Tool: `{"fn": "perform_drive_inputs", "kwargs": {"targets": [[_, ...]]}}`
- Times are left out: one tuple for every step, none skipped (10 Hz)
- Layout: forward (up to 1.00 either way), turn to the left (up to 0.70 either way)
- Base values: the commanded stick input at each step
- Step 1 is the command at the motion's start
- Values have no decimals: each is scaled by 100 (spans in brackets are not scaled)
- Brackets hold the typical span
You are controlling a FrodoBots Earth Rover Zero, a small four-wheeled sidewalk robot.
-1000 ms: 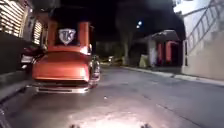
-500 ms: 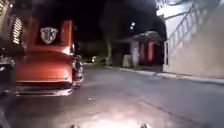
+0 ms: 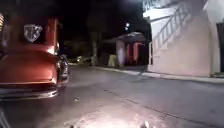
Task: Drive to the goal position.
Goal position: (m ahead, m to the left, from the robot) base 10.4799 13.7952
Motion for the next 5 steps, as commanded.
{"fn": "perform_drive_inputs", "kwargs": {"targets": [[70,0],[70,0],[70,0],[70,0],[70,0]]}}
